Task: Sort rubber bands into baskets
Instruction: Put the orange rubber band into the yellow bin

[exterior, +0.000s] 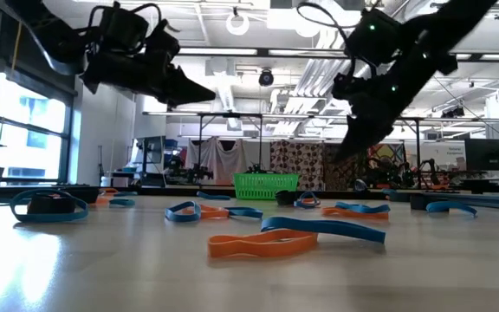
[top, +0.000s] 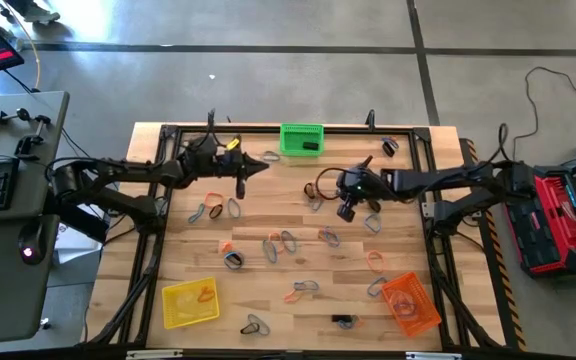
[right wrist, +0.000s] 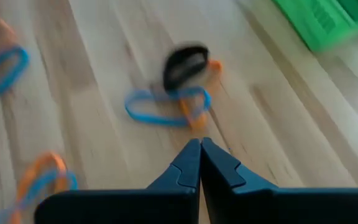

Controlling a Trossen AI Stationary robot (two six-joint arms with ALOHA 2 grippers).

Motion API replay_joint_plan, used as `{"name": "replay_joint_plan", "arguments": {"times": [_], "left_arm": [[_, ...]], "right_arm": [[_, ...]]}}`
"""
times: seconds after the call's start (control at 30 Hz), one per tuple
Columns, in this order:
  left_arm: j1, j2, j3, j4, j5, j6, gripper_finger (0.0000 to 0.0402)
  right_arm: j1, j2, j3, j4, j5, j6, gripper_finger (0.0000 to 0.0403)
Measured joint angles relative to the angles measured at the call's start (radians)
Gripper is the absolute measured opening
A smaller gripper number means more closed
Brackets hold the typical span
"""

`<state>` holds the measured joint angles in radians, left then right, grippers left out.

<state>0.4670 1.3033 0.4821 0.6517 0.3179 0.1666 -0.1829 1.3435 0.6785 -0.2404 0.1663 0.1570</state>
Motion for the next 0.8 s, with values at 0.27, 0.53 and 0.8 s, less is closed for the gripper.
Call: {"name": "replay_joint_plan", "arguments": {"times": [0.27,0.53,0.8], "left_arm": [[-0.029,0.0,-0.046,0.049,-0.001,-0.009,0.0],[-0.056,0.0,-0.047,0.05,-0.003,-0.017,0.0],[-0.062,0.0,-0.047,0.05,-0.005,-0.009,0.0]], "right_arm": [[0.0,0.0,0.205,-0.528,0.102,0.069,0.0007],[-0.021,-0.001,0.256,-0.758,0.114,0.166,0.0089],[-0.136,-0.001,0.256,-0.783,0.059,0.31,0.013]]}}
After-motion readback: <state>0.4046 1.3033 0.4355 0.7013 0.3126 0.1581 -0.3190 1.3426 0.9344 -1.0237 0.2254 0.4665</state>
